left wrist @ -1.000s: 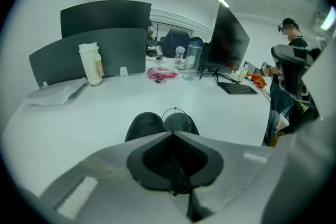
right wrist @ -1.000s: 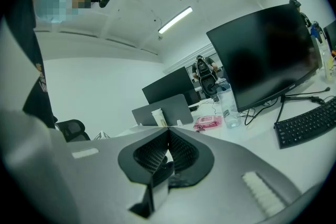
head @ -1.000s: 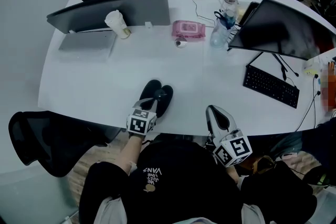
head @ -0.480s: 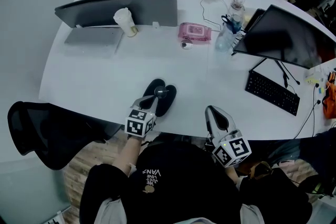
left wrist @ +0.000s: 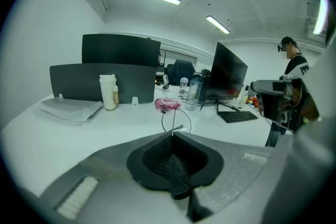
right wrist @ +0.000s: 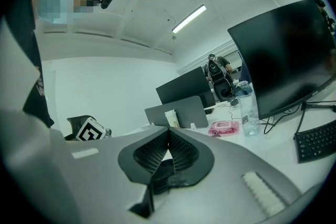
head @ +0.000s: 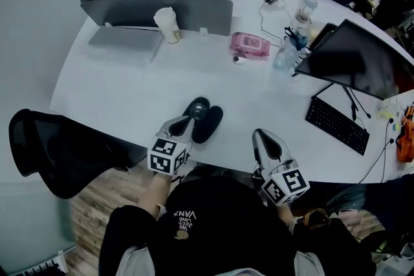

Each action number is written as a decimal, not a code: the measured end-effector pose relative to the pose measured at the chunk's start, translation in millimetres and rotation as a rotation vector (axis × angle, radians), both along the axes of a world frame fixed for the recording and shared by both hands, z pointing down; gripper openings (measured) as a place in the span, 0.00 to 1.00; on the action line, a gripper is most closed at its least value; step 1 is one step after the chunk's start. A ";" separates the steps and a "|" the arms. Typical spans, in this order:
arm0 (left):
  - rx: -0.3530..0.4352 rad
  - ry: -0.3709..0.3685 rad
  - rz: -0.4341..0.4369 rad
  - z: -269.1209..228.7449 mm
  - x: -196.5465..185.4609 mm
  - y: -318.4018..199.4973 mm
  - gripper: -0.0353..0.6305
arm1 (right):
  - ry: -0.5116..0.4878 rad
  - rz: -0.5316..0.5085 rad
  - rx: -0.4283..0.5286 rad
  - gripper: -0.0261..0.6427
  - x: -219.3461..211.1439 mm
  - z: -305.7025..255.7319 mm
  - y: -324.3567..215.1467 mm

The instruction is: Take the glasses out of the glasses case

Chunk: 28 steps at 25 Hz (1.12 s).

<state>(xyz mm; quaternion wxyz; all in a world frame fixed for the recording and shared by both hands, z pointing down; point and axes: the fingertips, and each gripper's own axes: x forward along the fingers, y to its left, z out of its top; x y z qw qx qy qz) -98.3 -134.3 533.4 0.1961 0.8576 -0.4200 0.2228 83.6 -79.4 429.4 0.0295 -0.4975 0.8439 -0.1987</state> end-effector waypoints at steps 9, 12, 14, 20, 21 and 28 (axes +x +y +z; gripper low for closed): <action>0.103 0.048 -0.032 -44.9 -13.9 1.9 0.07 | 0.013 -0.050 0.025 0.04 -12.5 -7.6 -10.6; 0.127 0.060 -0.043 -55.7 -17.6 3.2 0.07 | 0.015 -0.064 0.032 0.04 -16.7 -9.2 -14.2; 0.141 0.067 -0.047 -61.2 -19.7 3.9 0.07 | 0.017 -0.072 0.035 0.04 -19.5 -9.9 -16.4; 0.173 0.091 -0.064 -74.6 -28.2 5.6 0.07 | 0.023 -0.091 0.043 0.04 -28.5 -13.0 -21.4; 0.177 0.096 -0.067 -76.6 -29.5 5.8 0.07 | 0.024 -0.094 0.045 0.04 -29.6 -13.5 -22.3; 0.218 0.117 -0.091 -91.6 -39.2 6.5 0.07 | 0.029 -0.119 0.061 0.04 -39.4 -17.7 -30.6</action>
